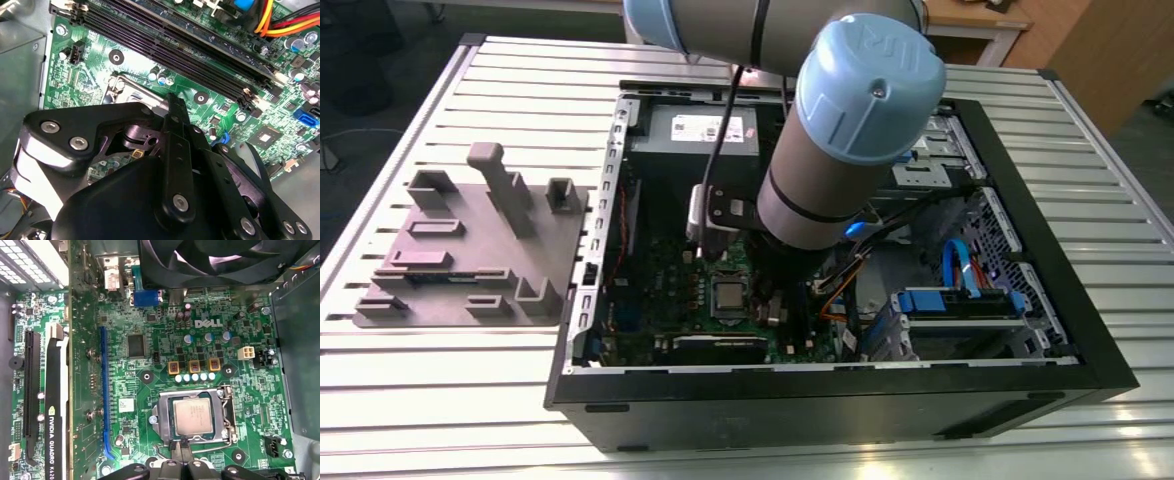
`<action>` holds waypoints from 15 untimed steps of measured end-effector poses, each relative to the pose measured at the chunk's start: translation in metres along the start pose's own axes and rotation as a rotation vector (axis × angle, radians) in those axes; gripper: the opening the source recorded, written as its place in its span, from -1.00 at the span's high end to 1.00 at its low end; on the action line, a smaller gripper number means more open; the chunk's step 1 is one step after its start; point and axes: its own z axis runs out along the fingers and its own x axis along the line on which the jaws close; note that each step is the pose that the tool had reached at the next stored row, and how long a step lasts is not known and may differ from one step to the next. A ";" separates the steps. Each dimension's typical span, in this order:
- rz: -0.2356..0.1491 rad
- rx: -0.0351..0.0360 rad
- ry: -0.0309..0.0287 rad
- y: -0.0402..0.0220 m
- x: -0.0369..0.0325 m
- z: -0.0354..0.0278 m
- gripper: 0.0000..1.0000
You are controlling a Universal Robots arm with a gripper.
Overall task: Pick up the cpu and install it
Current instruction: 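Install the first cpu locking lever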
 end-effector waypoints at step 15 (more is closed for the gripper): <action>-0.002 0.0000 0.0004 -0.0032 0.0003 0.0075 0.80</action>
